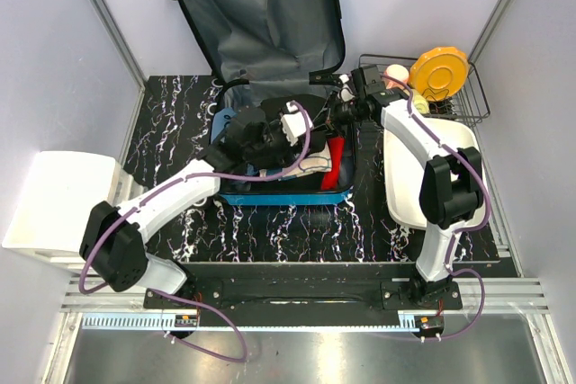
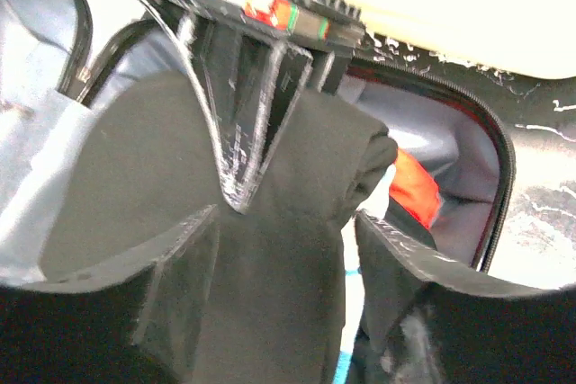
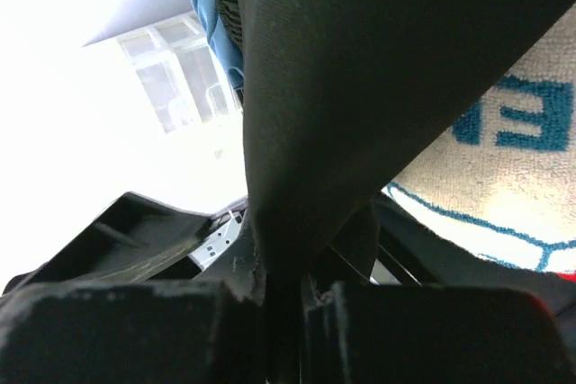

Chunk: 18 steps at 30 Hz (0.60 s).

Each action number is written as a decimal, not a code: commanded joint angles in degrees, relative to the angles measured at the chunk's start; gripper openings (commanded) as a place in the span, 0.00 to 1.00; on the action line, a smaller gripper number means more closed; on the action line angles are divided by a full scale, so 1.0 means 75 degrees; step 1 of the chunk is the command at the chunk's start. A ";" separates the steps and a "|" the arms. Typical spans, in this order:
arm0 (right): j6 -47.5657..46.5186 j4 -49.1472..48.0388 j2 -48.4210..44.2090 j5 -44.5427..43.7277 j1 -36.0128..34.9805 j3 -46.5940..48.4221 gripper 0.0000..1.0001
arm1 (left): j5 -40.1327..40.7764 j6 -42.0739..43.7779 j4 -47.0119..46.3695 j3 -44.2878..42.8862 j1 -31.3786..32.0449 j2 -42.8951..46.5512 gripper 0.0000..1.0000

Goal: Open, take out, and arrange the luggage

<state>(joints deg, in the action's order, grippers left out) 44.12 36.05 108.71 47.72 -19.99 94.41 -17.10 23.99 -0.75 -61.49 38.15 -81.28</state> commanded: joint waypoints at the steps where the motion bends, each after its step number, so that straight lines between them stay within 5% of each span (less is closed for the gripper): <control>1: 0.0012 -0.0073 -0.0384 0.0445 0.0308 0.0045 0.00 | -0.0813 -0.0958 0.1149 -0.1116 -0.0398 0.0511 0.79; 9: -0.0773 0.0571 -0.0783 0.0117 0.1223 -0.0307 0.00 | -0.1317 -0.4543 0.3311 -0.0673 -0.2613 0.1649 0.89; 18: -0.0984 0.0689 -0.0842 -0.0141 0.1376 -0.0448 0.00 | -0.1492 -0.7696 0.1920 0.0874 -0.2942 0.1603 0.99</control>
<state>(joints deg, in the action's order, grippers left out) 38.30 41.06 105.82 48.01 -10.33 90.00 -25.76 -19.57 20.58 -58.76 16.80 -68.49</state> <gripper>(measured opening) 0.088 0.988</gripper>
